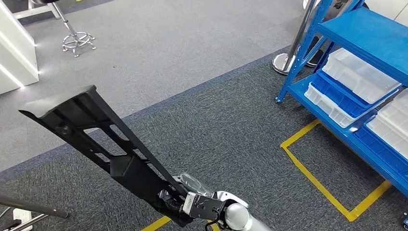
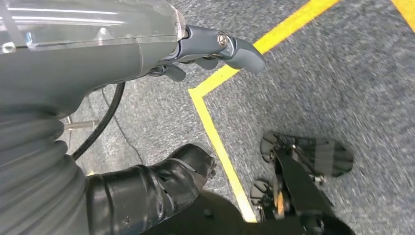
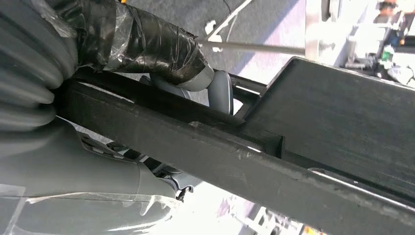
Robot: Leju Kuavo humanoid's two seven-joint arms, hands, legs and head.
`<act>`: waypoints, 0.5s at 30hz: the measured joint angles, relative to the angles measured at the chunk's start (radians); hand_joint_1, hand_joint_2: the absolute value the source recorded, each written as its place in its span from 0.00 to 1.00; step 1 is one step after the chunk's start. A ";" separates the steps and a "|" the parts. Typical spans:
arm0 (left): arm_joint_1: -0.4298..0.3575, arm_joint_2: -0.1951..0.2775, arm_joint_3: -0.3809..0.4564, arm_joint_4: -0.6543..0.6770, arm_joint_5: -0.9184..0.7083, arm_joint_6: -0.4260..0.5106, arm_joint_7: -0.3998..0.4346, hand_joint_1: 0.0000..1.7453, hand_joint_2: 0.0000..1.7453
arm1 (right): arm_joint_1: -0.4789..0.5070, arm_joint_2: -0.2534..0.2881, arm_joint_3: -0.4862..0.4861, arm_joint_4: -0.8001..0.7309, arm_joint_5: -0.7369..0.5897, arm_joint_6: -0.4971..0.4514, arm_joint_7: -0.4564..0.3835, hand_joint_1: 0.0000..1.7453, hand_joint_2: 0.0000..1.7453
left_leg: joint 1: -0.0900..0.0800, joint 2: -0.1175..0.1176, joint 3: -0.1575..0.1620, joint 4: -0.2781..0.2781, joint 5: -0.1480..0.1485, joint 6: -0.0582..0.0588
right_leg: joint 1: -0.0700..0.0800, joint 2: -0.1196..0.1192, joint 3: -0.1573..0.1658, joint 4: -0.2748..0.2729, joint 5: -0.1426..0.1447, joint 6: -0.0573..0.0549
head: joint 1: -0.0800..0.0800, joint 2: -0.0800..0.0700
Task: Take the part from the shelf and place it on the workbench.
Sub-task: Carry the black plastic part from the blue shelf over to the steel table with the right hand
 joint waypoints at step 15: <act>0.006 -0.001 0.002 0.000 -0.035 -0.015 -0.005 0.00 1.00 | 0.001 -0.002 0.003 0.023 -0.003 -0.005 -0.005 0.97 1.00 | 0.012 -0.146 -0.011 0.010 0.003 -0.006 | -0.004 0.152 -0.027 0.017 0.015 -0.005 | 0.002 0.000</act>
